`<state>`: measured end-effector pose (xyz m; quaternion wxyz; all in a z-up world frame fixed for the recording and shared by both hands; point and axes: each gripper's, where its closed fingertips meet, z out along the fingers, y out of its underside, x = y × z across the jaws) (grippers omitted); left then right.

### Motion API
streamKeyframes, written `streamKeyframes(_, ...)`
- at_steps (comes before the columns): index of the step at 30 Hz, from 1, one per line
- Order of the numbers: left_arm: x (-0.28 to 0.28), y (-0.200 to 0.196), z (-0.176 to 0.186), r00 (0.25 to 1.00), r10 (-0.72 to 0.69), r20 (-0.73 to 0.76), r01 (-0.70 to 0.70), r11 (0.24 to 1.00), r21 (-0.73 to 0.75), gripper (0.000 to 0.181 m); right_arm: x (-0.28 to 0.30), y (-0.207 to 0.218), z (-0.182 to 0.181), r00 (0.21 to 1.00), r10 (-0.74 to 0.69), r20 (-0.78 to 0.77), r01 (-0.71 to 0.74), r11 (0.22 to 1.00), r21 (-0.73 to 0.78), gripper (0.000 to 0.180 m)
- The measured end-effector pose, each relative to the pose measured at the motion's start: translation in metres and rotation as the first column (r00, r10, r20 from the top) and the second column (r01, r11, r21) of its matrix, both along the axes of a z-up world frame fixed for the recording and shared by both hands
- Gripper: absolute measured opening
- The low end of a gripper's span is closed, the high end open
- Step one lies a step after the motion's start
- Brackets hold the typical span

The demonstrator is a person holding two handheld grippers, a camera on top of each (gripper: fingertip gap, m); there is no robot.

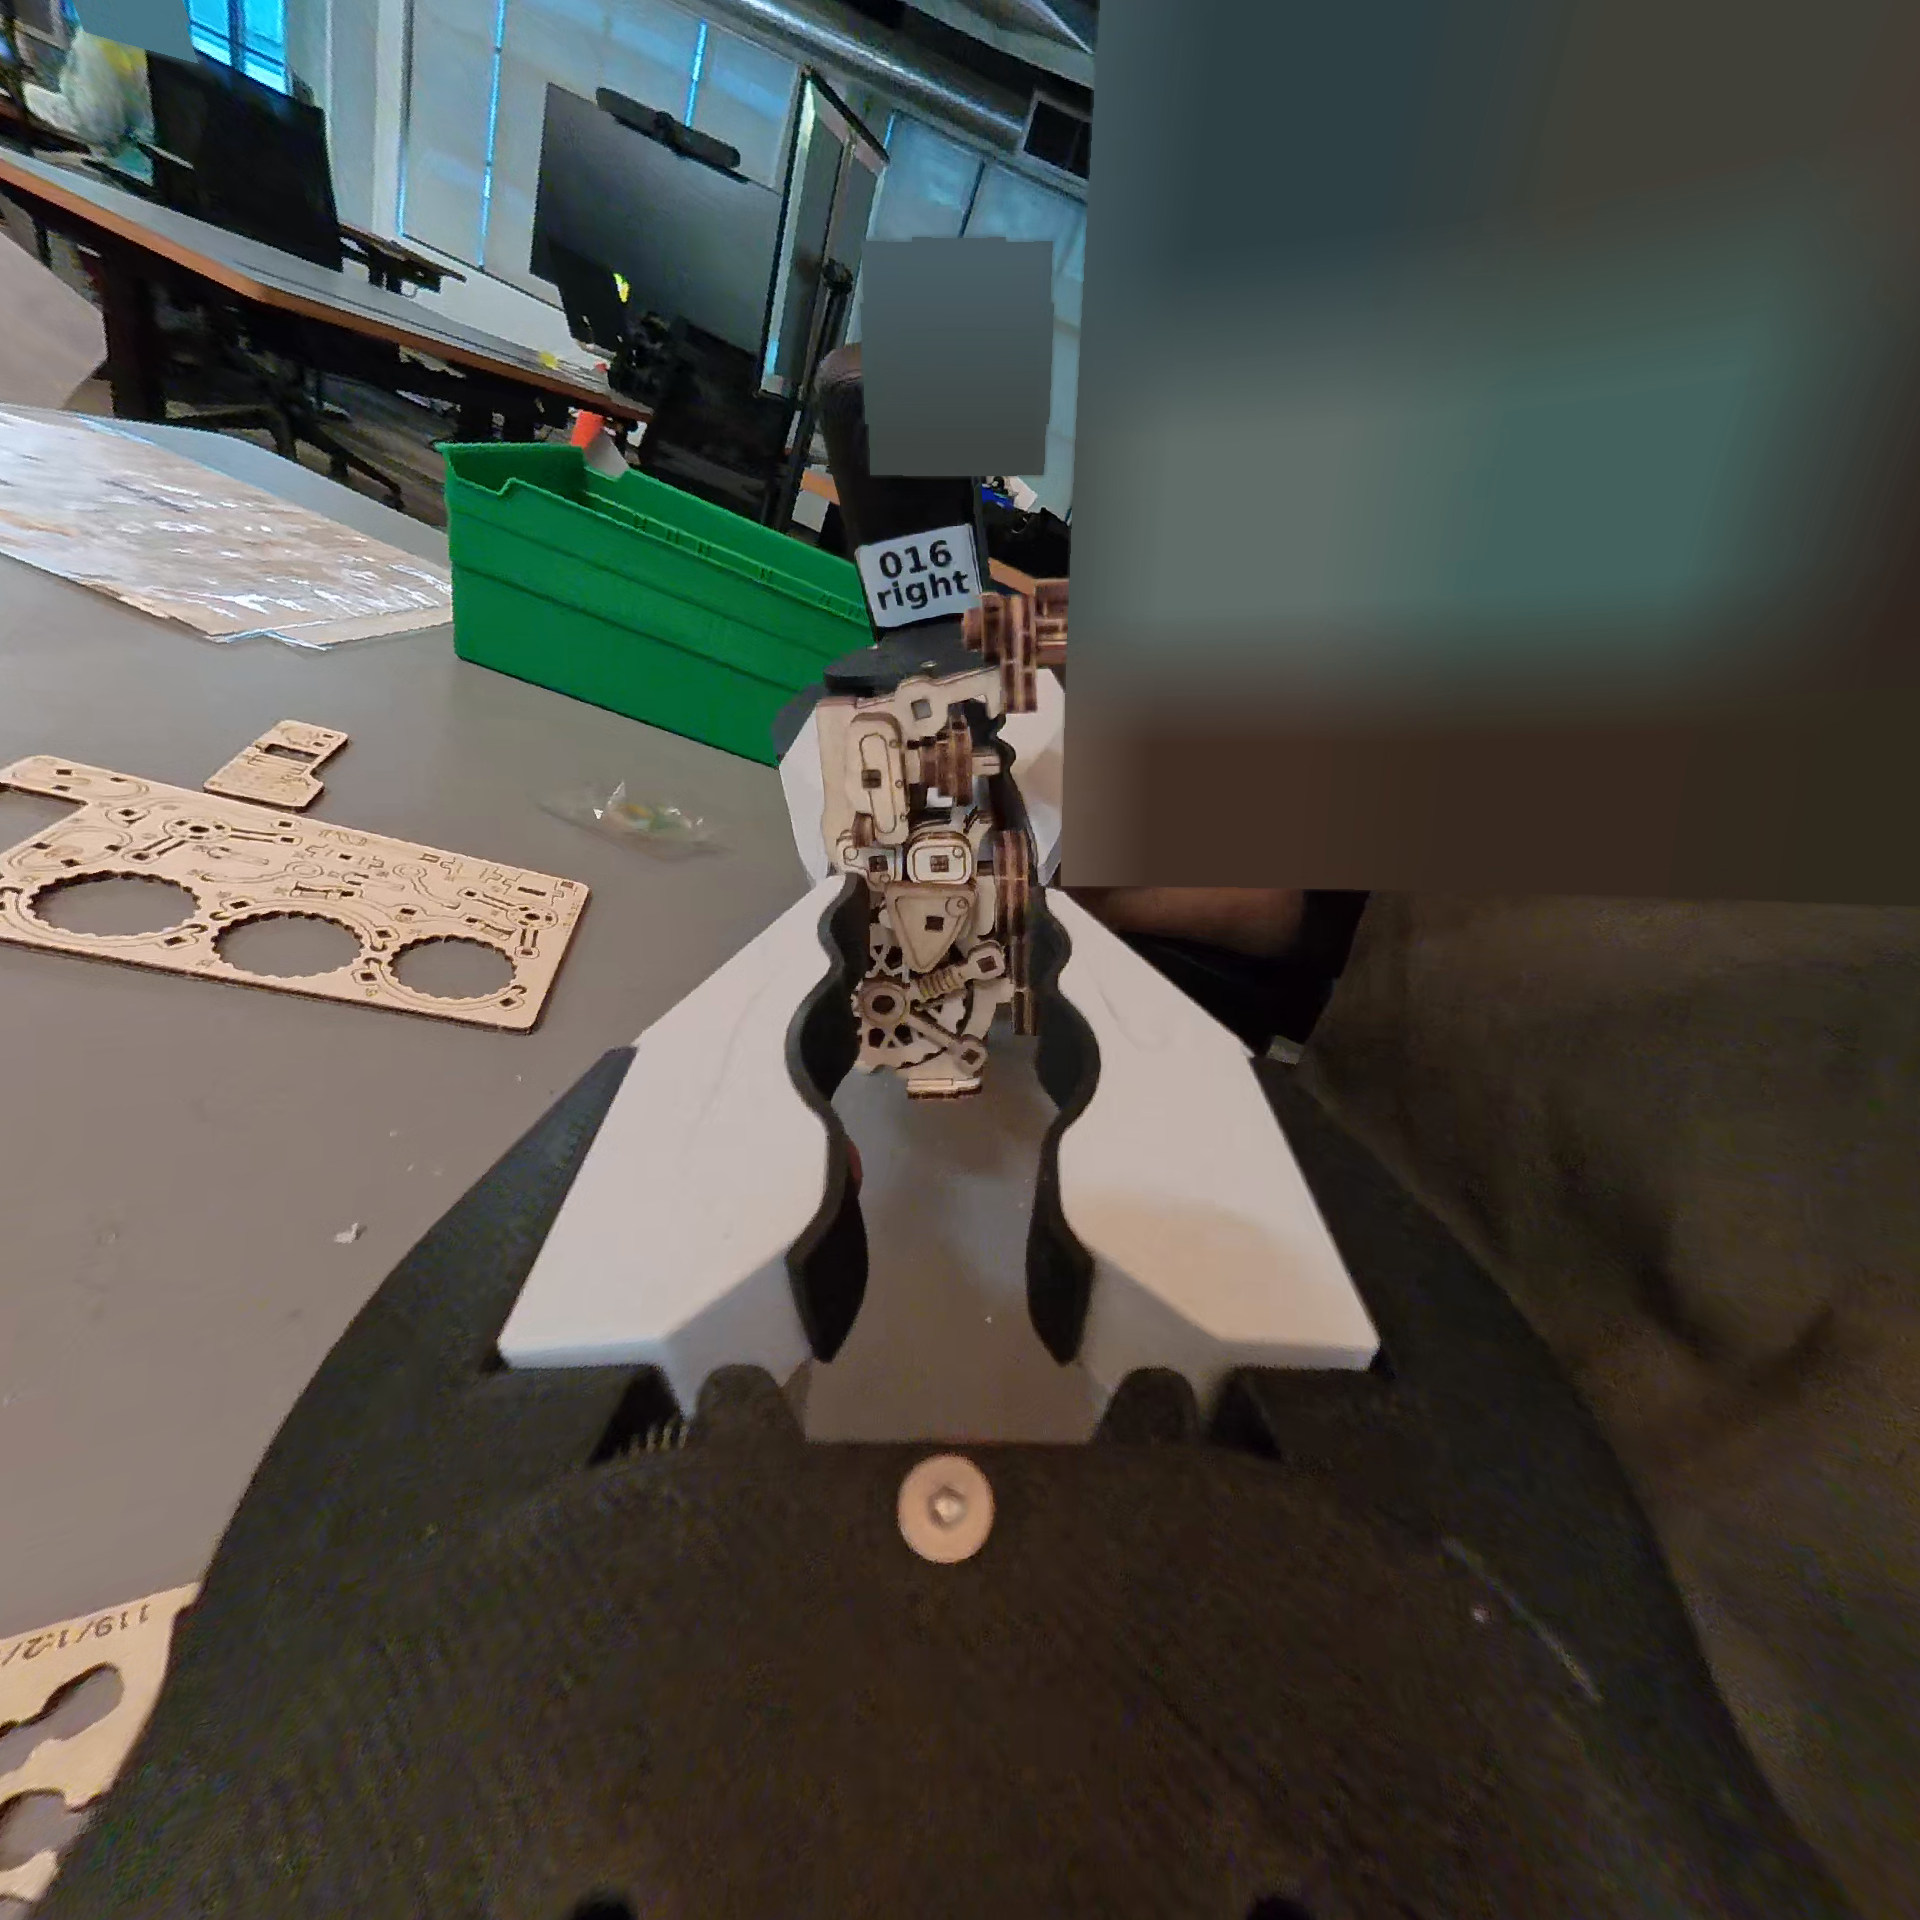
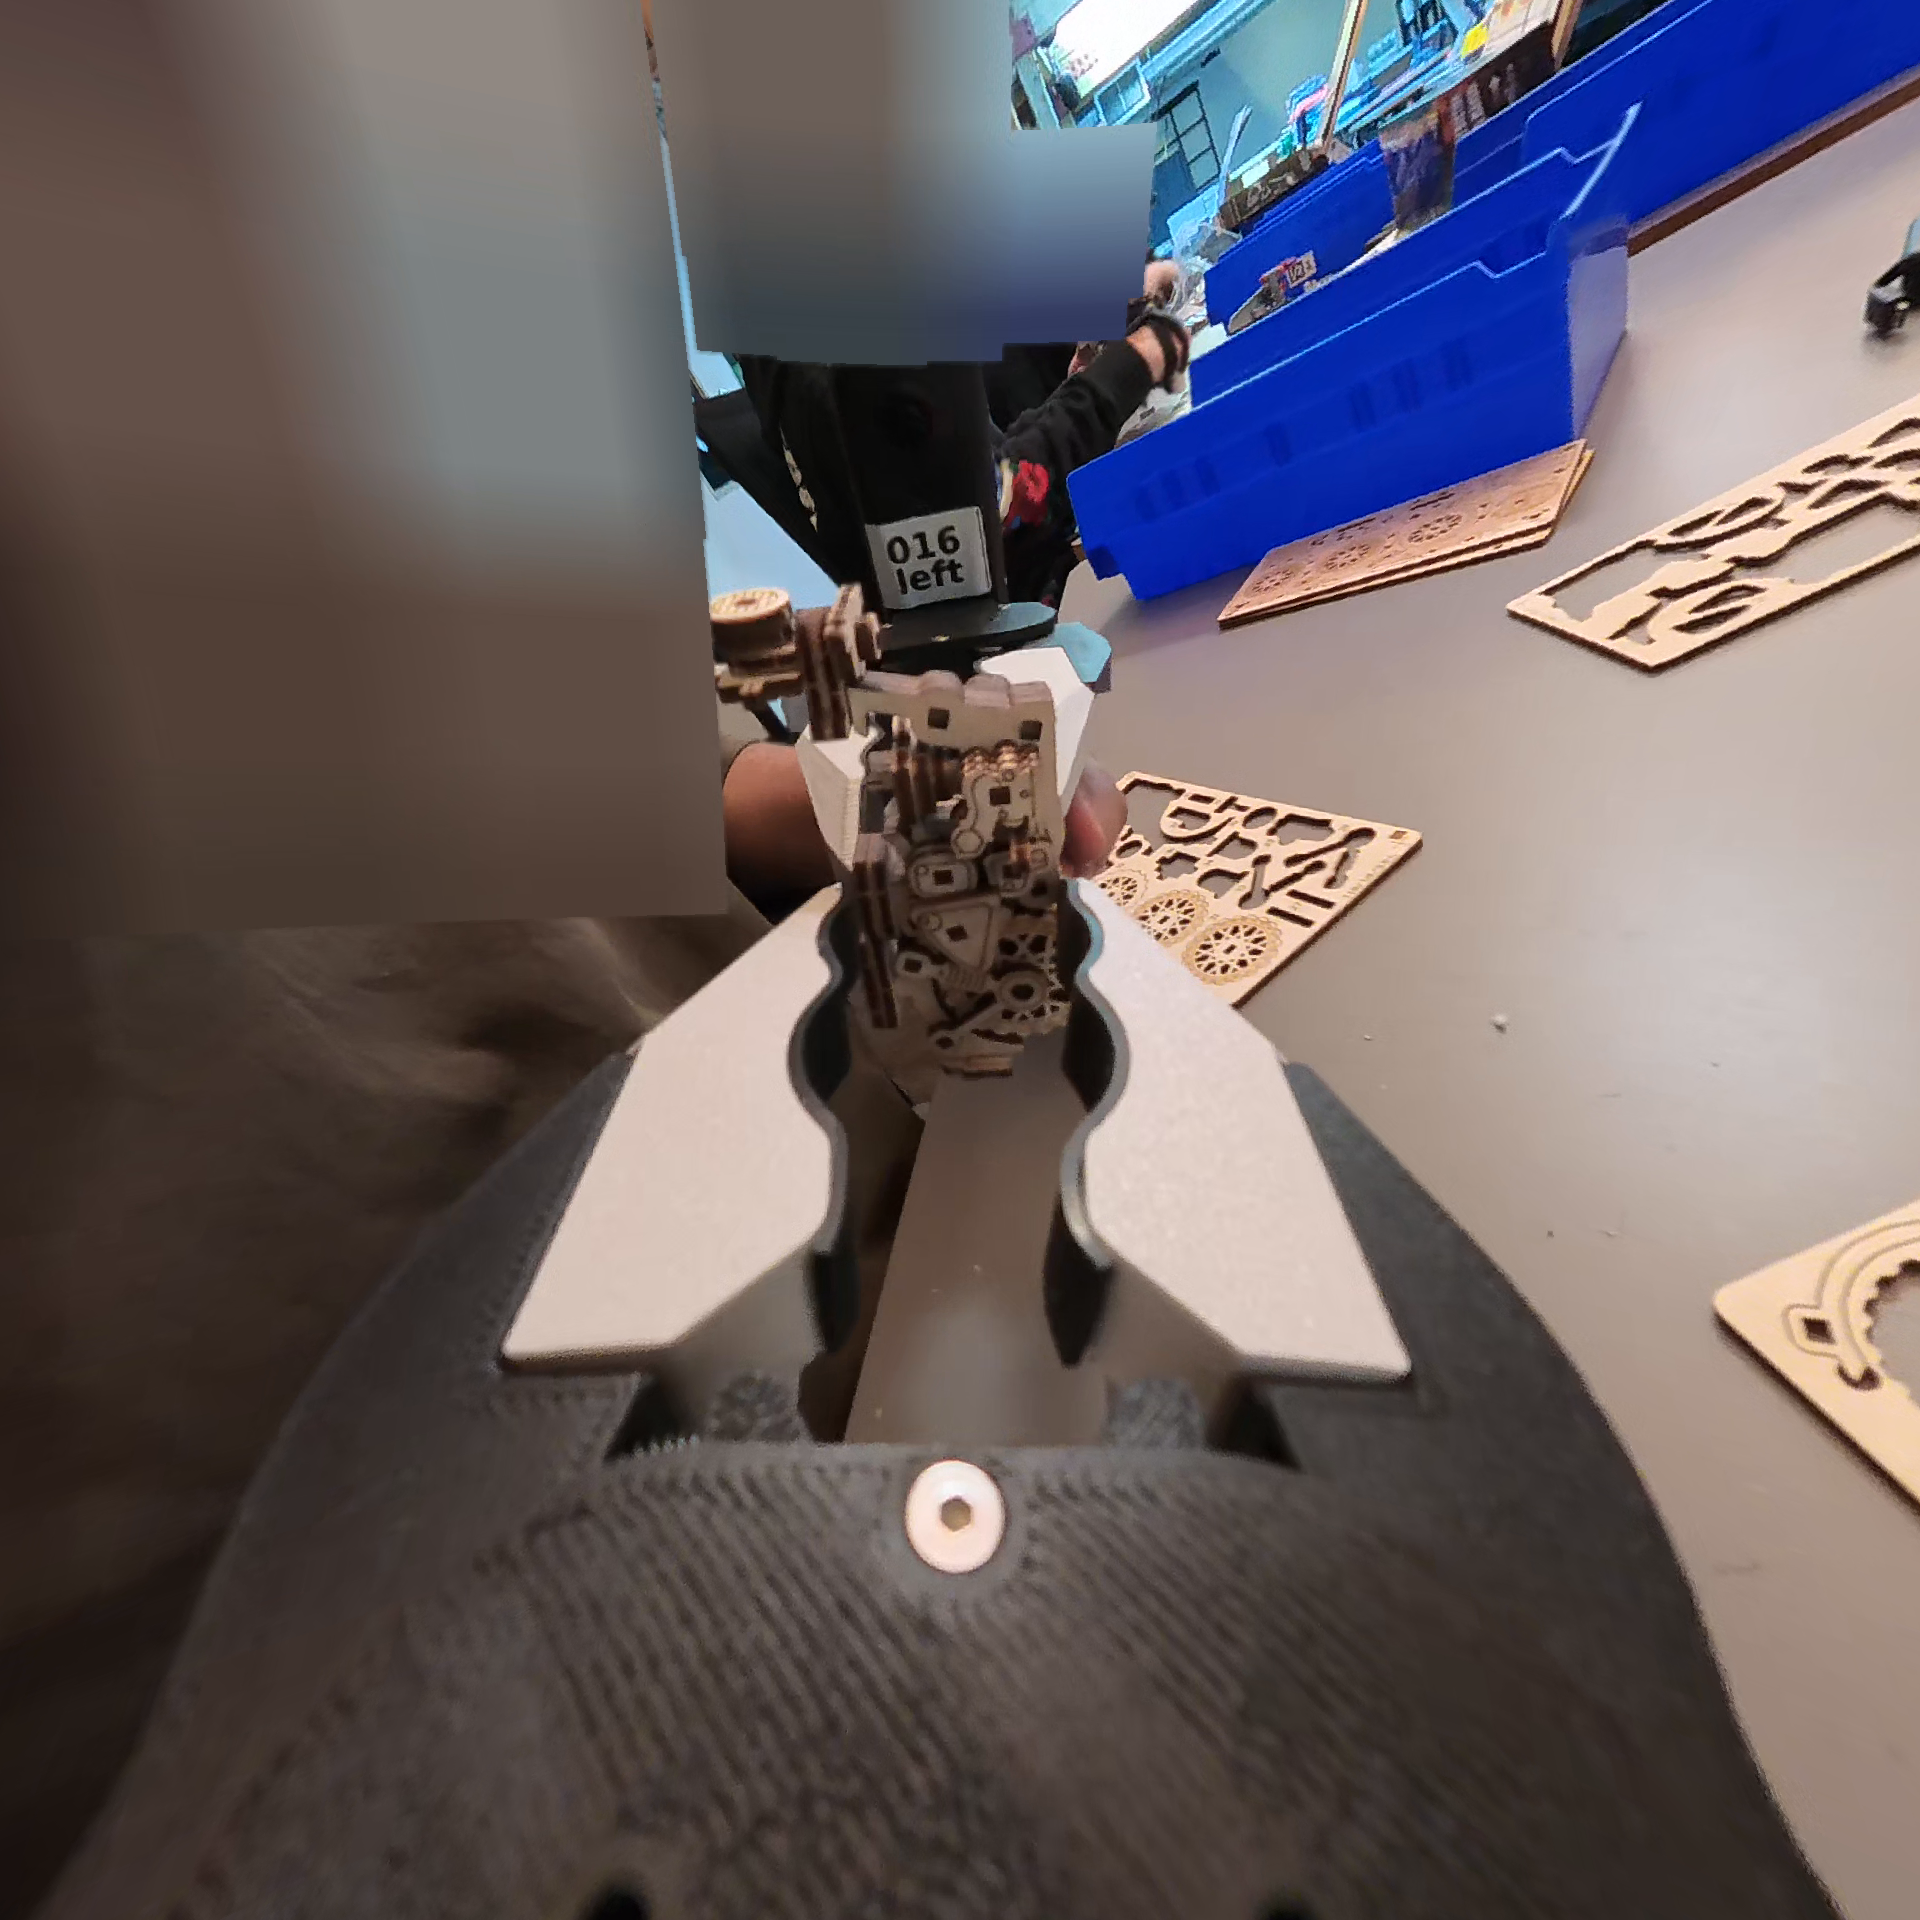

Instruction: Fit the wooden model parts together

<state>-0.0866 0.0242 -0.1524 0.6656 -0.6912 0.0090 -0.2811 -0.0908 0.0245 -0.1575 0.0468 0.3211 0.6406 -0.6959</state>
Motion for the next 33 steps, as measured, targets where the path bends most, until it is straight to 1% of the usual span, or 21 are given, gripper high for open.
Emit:
streamKeyframes(9, 0.0001, -0.0014, -0.0001, 0.998, 0.006, -0.055, -0.005, 1.000, 0.008, 0.027, -0.0003, -0.0011, 0.0008, 0.998, -0.011, -0.060, 0.012, 1.000, 0.018, 0.036)
streamKeyframes(12, 0.0007, -0.0009, -0.0010, 0.994, 0.022, -0.104, -0.022, 1.000, 0.007, 0.027, 0.0025, -0.0021, -0.0018, 0.998, 0.015, -0.054, -0.013, 1.000, 0.024, 0.033)
streamKeyframes(14, 0.0020, -0.0010, -0.0023, 0.993, 0.019, -0.119, -0.019, 1.000, 0.004, 0.027, 0.0040, -0.0037, -0.0033, 0.998, 0.025, -0.054, -0.023, 0.999, 0.033, 0.034)
streamKeyframes(17, 0.0027, -0.0013, -0.0026, 0.992, 0.016, -0.128, -0.016, 1.000, 0.008, 0.025, 0.0047, -0.0054, -0.0046, 0.998, 0.029, -0.062, -0.026, 0.998, 0.050, 0.037)
streamKeyframes(26, 0.0040, -0.0021, -0.0015, 0.991, 0.013, -0.131, -0.011, 1.000, 0.015, 0.025, 0.0036, -0.0044, -0.0043, 0.996, 0.019, -0.082, -0.015, 0.998, 0.055, 0.033)
streamKeyframes(28, 0.0030, -0.0017, -0.0016, 0.991, 0.020, -0.132, -0.018, 1.000, 0.015, 0.025, 0.0037, -0.0043, -0.0040, 0.996, 0.019, -0.088, -0.014, 0.999, 0.052, 0.030)
streamKeyframes(33, 0.0031, -0.0017, -0.0010, 0.990, 0.023, -0.136, -0.021, 1.000, 0.022, 0.025, 0.0033, -0.0040, -0.0033, 0.996, 0.019, -0.093, -0.015, 0.999, 0.041, 0.029)
